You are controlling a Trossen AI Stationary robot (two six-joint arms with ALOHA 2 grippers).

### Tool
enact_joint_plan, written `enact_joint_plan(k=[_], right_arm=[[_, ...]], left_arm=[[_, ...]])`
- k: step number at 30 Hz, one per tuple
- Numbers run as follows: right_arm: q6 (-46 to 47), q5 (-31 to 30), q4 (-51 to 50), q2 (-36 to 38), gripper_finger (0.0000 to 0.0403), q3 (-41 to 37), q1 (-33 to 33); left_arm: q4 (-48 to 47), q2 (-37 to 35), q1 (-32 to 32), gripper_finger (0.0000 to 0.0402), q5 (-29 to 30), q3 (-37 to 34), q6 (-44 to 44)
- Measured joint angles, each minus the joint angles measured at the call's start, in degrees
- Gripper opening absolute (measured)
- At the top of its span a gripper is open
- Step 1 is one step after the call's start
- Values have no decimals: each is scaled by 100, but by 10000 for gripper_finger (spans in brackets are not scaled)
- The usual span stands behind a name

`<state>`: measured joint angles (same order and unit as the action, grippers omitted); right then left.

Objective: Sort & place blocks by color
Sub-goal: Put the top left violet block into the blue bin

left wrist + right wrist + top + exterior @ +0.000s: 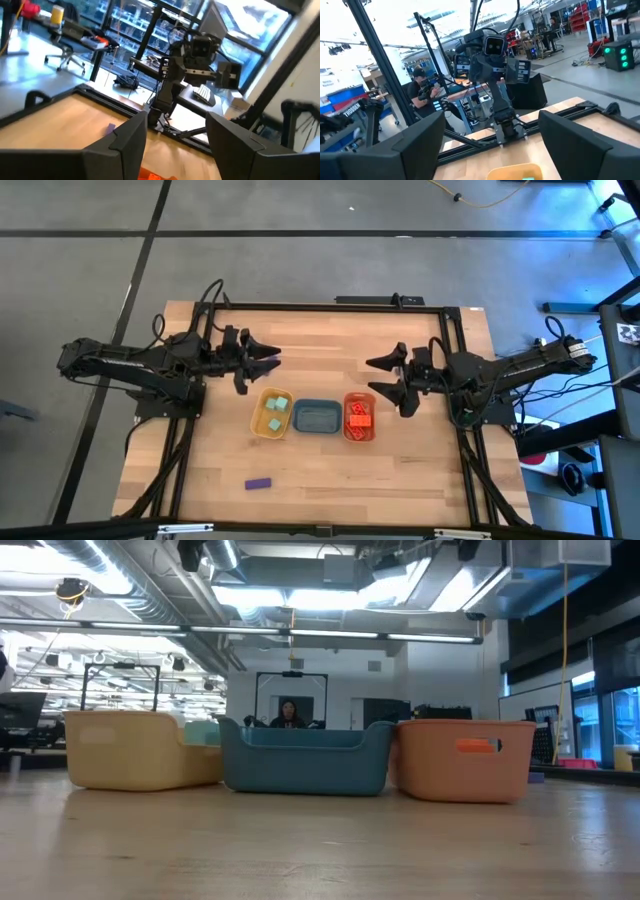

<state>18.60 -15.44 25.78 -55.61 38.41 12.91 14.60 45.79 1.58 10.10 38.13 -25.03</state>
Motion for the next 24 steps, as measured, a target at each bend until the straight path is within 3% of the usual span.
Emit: enact_joint_plan(k=[6, 12, 16, 21, 24], right_arm=[[73, -2, -78, -3, 323, 0, -4], [247, -9, -127, -3, 323, 6, -2], [368, -9, -190, -13, 323, 7, -2], [366, -53, -202, -19, 323, 7, -2], [366, -140, -246, -20, 323, 7, 0]], left_arm=[[-388, 191, -300, 195, 571, 135, -1044], [-3514, 928, -1421, 195, 338, 1131, -1525], [-4828, 1725, -2130, 195, -124, 1384, -1516], [-5045, 2735, -2590, 195, -533, 1171, -1502], [-4871, 3258, -2623, 195, -472, 1008, -1448]])
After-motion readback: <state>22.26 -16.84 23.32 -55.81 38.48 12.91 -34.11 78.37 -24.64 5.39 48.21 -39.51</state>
